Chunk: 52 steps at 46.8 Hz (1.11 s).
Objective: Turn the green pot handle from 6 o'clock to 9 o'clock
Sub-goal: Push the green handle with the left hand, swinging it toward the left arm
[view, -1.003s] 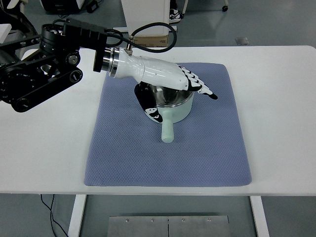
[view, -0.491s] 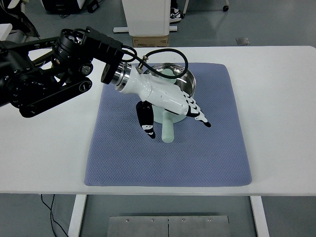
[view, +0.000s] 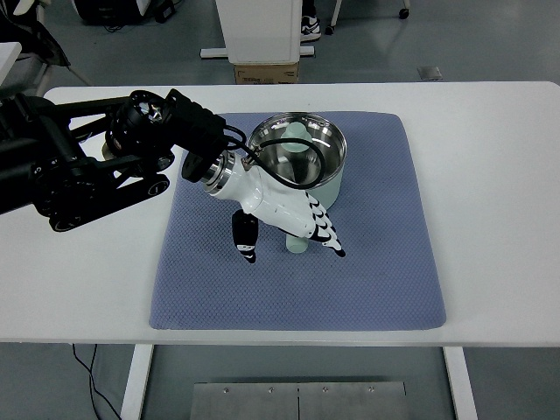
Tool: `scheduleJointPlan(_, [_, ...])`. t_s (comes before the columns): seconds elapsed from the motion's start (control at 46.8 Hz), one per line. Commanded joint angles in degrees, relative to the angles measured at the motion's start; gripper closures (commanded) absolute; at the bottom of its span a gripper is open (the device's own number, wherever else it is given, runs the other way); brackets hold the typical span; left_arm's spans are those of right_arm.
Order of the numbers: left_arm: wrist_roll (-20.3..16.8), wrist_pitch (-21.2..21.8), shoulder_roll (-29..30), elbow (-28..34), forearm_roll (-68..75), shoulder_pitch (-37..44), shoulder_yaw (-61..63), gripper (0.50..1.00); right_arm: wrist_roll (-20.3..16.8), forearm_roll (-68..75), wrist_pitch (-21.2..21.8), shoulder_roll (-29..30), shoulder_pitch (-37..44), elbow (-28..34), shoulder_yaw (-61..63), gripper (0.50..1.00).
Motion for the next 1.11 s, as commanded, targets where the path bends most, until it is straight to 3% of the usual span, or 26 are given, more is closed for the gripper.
scheduleJointPlan(0.0, [0.00, -0.01, -0.60, 0.01, 0.03, 0.01, 0.38, 0.500, 0.01, 0.00, 0.00, 0.00, 0.00, 0.00, 0.00, 0.500])
scheduleJointPlan(1.089, [0.00, -0.01, -1.48, 2.12, 2.31, 1.50, 3.46, 0.500, 0.01, 0.00, 0.00, 0.00, 0.00, 0.00, 0.00, 0.500])
